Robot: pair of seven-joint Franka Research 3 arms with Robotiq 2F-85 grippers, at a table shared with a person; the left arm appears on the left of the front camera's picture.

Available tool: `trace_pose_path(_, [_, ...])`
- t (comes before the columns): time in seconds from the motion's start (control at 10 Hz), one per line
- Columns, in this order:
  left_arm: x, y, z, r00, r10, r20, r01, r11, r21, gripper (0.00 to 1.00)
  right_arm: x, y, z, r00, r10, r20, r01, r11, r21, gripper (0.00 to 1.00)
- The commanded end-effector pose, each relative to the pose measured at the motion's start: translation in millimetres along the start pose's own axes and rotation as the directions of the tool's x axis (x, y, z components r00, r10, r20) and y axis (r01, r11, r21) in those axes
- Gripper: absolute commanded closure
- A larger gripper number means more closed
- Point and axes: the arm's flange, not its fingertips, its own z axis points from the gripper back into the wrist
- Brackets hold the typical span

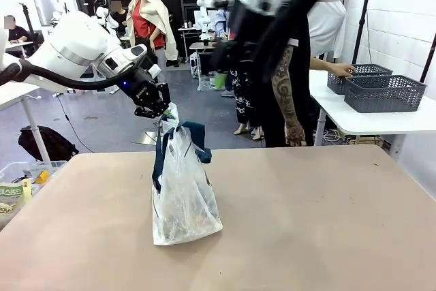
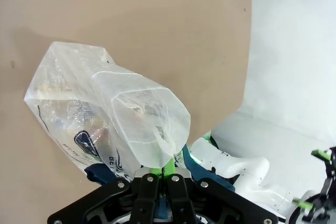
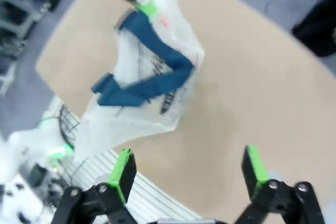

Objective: Transfer purchased items from the store into the shopping bag.
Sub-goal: Move the Reusable shopping bag to the right side of the table.

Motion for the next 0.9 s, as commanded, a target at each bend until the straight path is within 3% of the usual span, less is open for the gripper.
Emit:
trace_pose_path(0.0, [-5.9, -3.8, 1.4, 1.000, -0.021, 0.010, 0.020, 0.998, 0.051, 1.00, -75.9, -35.6, 10.3, 0.967, -0.237, 0.097, 0.237, 0.971, 0.011, 0.00])
trace_pose_path(0.1, [-6.8, -6.6, 3.3, 0.998, -0.061, 0.014, 0.060, 0.995, 0.078, 1.00, -103.3, -56.6, 17.1, 0.928, -0.356, 0.108, 0.356, 0.934, 0.016, 0.00])
trace_pose_path(0.3, [-5.7, -11.7, 5.3, 0.997, -0.073, 0.018, 0.069, 0.988, 0.139, 1.00, -149.9, -84.4, 20.6, 0.750, -0.646, 0.145, 0.651, 0.759, 0.015, 0.00])
trace_pose_path(0.4, [-10.8, -12.7, 7.1, 0.995, -0.097, -0.003, 0.096, 0.981, 0.169, 1.00, -165.9, -96.6, 16.6, 0.708, -0.687, 0.162, 0.690, 0.722, 0.047, 0.00])
trace_pose_path(0.5, [-16.2, -14.2, 9.4, 0.994, -0.106, 0.002, 0.104, 0.973, 0.206, 1.00, -165.6, -102.9, 4.9, 0.729, -0.668, 0.151, 0.670, 0.741, 0.043, 0.00])
trace_pose_path(0.6, [-22.4, -16.2, 15.4, 0.995, -0.100, 0.029, 0.092, 0.972, 0.217, 1.00, -156.9, -103.9, 23.8, 0.774, -0.627, 0.091, 0.629, 0.777, 0.007, 0.00])
trace_pose_path(0.8, [-41.3, -19.7, 34.6, 0.991, -0.131, 0.027, 0.121, 0.965, 0.232, 1.00, -156.9, -103.9, 23.8, 0.774, -0.627, 0.091, 0.629, 0.777, 0.007, 0.00])
